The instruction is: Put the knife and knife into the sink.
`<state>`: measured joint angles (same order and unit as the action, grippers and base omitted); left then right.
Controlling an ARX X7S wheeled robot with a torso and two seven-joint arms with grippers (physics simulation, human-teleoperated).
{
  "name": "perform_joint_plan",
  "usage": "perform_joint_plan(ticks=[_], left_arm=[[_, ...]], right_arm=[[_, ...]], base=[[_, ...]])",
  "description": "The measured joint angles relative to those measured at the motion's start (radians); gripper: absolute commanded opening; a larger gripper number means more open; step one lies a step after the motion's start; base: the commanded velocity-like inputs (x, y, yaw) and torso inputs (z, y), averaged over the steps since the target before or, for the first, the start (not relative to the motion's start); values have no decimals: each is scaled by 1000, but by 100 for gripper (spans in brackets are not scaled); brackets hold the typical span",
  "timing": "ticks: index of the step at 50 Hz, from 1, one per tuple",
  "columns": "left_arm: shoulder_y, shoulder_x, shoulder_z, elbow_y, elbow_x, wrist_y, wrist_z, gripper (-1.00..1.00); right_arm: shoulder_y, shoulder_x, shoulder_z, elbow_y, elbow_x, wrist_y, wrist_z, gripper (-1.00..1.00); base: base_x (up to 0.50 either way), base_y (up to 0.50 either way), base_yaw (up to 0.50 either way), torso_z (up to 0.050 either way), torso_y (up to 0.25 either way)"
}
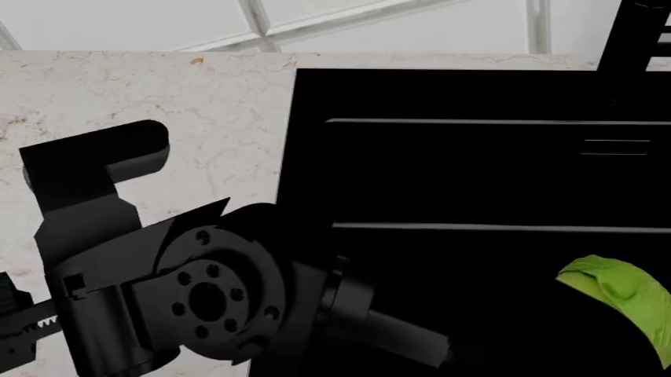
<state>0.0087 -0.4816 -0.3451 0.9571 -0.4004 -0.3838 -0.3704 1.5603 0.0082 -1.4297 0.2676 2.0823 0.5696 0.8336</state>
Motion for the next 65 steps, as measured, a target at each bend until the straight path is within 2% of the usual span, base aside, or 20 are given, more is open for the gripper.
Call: perform_joint_plan(ticks=[28,65], left_arm=[[24,0,-10,-19,-1,34,1,100],[31,-11,-11,-28,-8,42,-10,100]], right_arm=[[1,-7,-140,26,30,-72,-52,100],[-45,-8,-137,45,-4,-43,-61,100]], base=[[0,0,0,0,0],[1,0,0,0,0]])
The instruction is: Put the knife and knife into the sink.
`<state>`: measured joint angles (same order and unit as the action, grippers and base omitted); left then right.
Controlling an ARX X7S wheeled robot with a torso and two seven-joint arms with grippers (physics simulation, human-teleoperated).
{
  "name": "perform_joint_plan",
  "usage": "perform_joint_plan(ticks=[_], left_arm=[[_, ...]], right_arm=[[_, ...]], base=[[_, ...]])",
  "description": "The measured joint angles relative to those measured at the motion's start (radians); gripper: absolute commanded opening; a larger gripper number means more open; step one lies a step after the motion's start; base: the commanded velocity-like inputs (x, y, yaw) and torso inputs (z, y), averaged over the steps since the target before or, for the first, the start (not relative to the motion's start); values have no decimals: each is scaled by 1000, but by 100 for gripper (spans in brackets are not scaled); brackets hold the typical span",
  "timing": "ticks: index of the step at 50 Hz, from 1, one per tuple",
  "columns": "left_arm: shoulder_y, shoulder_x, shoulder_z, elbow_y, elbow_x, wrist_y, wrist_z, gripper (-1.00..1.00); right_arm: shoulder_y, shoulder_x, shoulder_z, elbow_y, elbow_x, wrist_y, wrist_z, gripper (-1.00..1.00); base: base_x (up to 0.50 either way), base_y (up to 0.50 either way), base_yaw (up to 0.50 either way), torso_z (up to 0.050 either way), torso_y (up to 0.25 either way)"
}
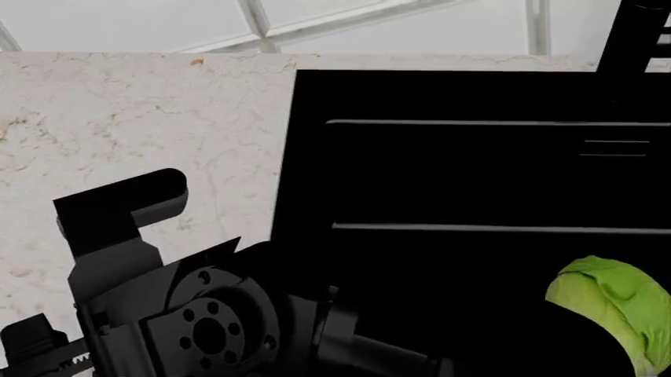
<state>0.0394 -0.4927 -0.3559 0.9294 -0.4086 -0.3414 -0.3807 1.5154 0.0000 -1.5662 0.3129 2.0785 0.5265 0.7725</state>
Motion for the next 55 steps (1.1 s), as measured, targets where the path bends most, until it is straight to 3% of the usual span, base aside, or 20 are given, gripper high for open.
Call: perform_joint_plan(ticks=[33,34,55], left_arm=[[15,-1,2,-22,6,23,-4,100],[16,-1,1,-23,6,24,-4,100],[39,6,-20,-34,-1,54,-1,100]], right_arm=[[-24,0,41,9,-39,31,7,100],[-24,0,42,8,-41,31,8,-100],[-31,0,35,-4,-53,22,-17,-100]], base=[[3,2,3,0,-6],[0,5,0,0,0],[2,2,3,0,-5]])
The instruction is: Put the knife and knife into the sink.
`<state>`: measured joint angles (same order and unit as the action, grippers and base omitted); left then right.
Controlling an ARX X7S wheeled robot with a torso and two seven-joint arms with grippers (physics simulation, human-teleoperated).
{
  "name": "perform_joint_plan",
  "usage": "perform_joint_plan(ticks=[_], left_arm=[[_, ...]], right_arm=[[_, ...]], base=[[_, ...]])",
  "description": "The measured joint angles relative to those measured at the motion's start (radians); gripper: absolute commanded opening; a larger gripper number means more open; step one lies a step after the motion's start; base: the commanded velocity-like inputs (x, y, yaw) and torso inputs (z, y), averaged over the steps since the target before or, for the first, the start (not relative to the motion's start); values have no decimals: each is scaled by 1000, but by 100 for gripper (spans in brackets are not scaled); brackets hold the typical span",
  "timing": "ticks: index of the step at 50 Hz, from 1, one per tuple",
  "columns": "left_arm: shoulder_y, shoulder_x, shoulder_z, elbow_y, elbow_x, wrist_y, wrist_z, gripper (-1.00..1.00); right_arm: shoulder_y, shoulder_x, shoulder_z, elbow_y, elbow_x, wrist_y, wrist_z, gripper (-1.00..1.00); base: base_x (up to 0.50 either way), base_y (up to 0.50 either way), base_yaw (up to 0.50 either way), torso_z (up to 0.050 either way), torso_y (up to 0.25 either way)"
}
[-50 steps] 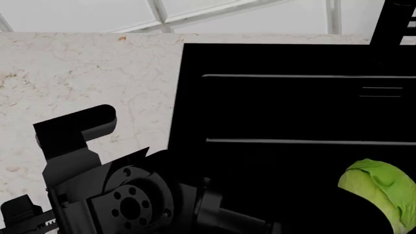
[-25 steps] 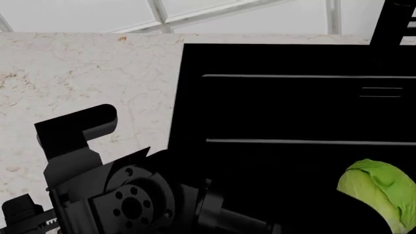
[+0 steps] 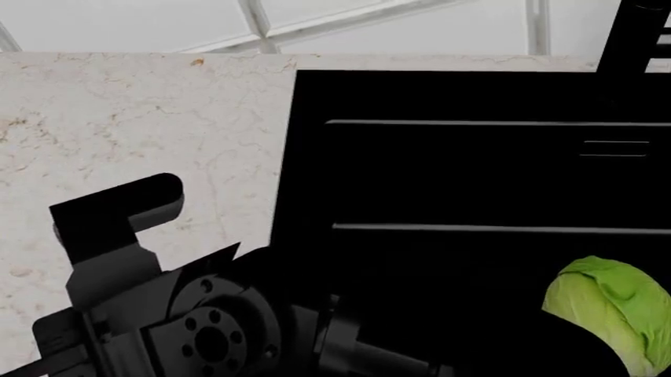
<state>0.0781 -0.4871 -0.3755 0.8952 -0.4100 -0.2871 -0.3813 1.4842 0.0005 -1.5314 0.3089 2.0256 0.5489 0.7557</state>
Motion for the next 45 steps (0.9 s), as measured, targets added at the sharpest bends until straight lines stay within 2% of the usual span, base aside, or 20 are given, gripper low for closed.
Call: perform_joint_plan(ticks=[23,45], left_arm=[[-2,-14,1,27,-13,-18,-14,100],[-22,-30,16,46,-28,-36,-28,100]], right_arm=[[44,40,-25,-77,21,-39,63,-100],[99,250,44,-323,51,-97,233,-100]], base=[[0,0,0,0,-1],[0,0,0,0,0]])
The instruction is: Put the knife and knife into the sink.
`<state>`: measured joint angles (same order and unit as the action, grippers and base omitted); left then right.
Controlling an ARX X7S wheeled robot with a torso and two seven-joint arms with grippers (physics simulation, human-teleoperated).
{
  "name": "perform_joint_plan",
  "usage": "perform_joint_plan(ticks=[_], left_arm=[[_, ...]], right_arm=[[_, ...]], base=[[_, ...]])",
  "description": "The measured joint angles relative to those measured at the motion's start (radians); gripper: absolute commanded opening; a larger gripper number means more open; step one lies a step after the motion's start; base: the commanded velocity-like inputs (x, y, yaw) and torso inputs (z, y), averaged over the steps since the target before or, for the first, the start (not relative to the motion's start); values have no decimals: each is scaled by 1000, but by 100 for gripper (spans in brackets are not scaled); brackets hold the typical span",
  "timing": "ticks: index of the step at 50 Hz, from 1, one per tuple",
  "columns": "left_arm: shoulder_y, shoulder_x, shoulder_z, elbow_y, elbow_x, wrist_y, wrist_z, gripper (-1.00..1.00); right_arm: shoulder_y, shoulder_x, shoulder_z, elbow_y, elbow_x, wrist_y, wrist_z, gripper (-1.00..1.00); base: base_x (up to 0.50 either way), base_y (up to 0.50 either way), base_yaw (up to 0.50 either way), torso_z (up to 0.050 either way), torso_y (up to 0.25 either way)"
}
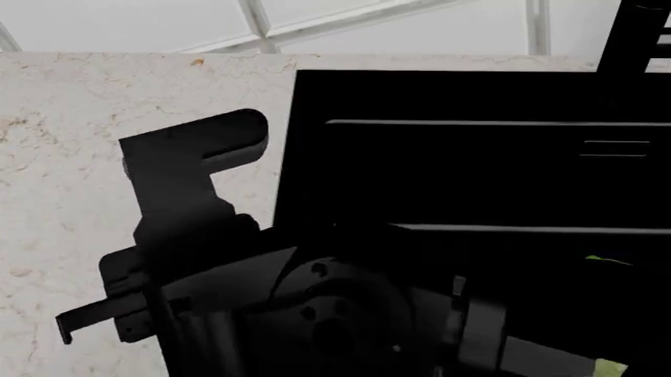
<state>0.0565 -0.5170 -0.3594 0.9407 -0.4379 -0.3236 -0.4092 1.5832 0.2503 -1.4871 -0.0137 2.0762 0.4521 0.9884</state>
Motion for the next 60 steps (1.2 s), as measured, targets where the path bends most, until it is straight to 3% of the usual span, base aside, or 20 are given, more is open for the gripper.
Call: perform_joint_plan(ticks=[32,46,60], left_arm=[[-45,-17,60,-7,11,-19,-18,100],[-61,-20,85,-16,19,-20,-22,100],[-65,-22,96,-26,23,-12,-22,100]], right_arm=[[0,457,119,-326,44,-127,237,-100],[-87,586,121,-387,20,-196,254,-100],[-199,642,96,-387,-12,-258,224,-100]], base=[[0,0,0,0,0],[0,0,0,0,0],[0,0,0,0,0]])
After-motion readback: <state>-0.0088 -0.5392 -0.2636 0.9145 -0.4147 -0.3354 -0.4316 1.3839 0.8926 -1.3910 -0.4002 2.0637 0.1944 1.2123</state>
